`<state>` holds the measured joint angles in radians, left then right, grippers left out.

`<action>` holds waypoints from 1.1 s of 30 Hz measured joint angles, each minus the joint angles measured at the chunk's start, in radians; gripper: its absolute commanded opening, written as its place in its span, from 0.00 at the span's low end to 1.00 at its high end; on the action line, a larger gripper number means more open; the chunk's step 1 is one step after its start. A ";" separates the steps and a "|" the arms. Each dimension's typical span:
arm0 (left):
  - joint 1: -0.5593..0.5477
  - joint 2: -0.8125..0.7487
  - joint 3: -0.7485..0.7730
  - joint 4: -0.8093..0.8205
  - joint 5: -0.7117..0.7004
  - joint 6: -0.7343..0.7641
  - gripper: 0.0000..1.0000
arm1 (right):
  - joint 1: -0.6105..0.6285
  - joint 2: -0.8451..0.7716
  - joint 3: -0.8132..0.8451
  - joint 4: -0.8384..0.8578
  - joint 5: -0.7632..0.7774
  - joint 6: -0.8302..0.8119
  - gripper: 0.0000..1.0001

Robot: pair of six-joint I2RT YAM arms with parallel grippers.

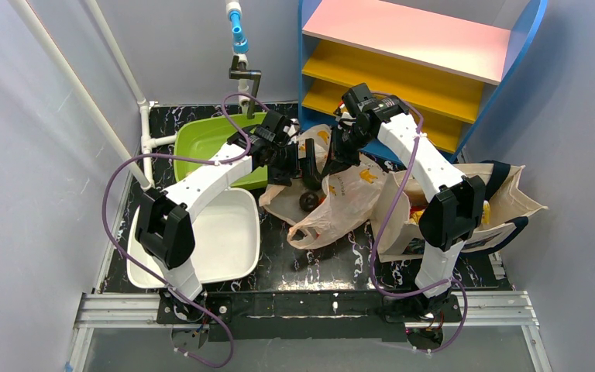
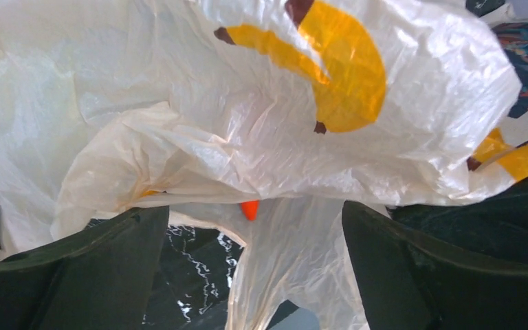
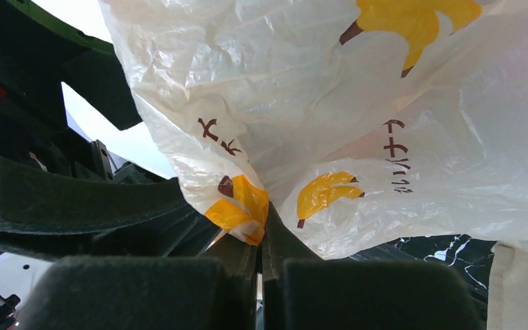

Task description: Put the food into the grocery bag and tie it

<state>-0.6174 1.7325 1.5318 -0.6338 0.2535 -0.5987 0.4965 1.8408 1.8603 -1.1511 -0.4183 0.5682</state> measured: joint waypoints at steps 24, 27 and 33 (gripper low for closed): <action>0.000 -0.462 -0.241 0.036 -0.034 0.412 0.92 | 0.000 0.000 -0.014 0.001 0.001 0.012 0.01; 0.000 -0.556 -0.396 0.124 -0.047 0.481 0.89 | 0.000 -0.001 -0.017 0.001 0.004 0.018 0.01; 0.000 -0.538 -0.507 0.226 -0.061 0.571 0.77 | 0.000 -0.002 -0.019 0.002 0.005 0.035 0.01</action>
<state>-0.6174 1.1942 1.0248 -0.4080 0.1921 -0.0280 0.4969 1.8389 1.8416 -1.1496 -0.4133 0.6033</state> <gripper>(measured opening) 0.831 0.023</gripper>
